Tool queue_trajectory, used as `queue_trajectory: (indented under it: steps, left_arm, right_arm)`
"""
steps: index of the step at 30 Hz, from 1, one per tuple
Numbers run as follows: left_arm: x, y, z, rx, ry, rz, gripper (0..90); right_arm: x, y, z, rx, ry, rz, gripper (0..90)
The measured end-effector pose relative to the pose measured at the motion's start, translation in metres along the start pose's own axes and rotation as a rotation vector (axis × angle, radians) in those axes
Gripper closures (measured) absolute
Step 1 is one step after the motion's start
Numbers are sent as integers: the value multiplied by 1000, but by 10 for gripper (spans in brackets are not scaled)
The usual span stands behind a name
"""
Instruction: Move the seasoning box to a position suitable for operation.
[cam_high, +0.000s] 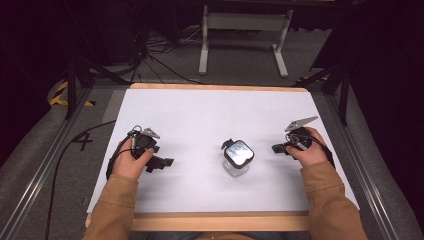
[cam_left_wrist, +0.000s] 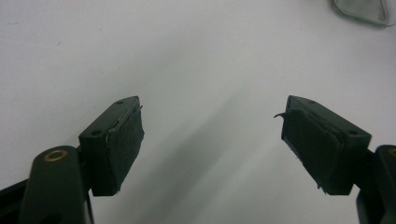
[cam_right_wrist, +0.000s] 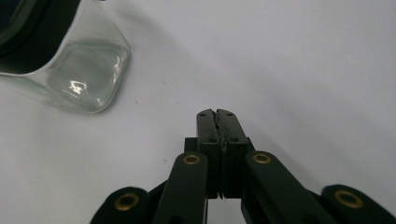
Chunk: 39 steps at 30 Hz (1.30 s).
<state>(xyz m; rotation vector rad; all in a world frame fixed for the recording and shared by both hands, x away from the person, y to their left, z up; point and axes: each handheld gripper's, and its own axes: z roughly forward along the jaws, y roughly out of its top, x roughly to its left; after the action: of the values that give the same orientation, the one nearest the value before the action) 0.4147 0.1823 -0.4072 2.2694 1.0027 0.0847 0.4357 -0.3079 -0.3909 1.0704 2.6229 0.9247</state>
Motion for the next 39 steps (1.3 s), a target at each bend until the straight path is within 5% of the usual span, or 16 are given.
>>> queue_trajectory:
  steps: [10,19,29,39]
  left_arm:
    - [-4,3,-3,-22,-13,20,212]
    - [-8,4,0,10,-20,50,212]
    - [-13,6,3,33,-34,75,212]
    - [-14,7,6,44,-37,90,213]
  right_arm:
    - [8,3,-2,-97,109,-110,900]
    - [24,8,18,-146,223,-194,897]
    - [35,11,32,-121,253,-227,894]
    - [38,11,37,-93,230,-234,895]
